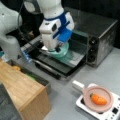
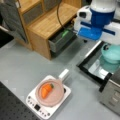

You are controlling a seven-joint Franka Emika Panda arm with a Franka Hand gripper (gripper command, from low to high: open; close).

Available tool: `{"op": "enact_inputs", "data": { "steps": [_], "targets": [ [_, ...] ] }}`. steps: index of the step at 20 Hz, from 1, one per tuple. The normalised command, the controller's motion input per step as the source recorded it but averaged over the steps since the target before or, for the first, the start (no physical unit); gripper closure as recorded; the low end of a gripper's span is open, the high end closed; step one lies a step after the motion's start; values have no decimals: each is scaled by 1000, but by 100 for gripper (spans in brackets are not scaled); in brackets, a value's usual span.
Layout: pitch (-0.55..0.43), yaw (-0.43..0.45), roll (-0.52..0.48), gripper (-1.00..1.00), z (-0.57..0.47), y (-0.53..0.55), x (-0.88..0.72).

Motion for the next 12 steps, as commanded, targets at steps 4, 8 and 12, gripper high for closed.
{"op": "enact_inputs", "data": {
  "steps": [4,8,12],
  "targets": [
    [210,62,-145,-100,147,10,184],
    [210,62,-145,-100,147,10,184],
    [210,62,-145,-100,147,10,184]
  ]
}}
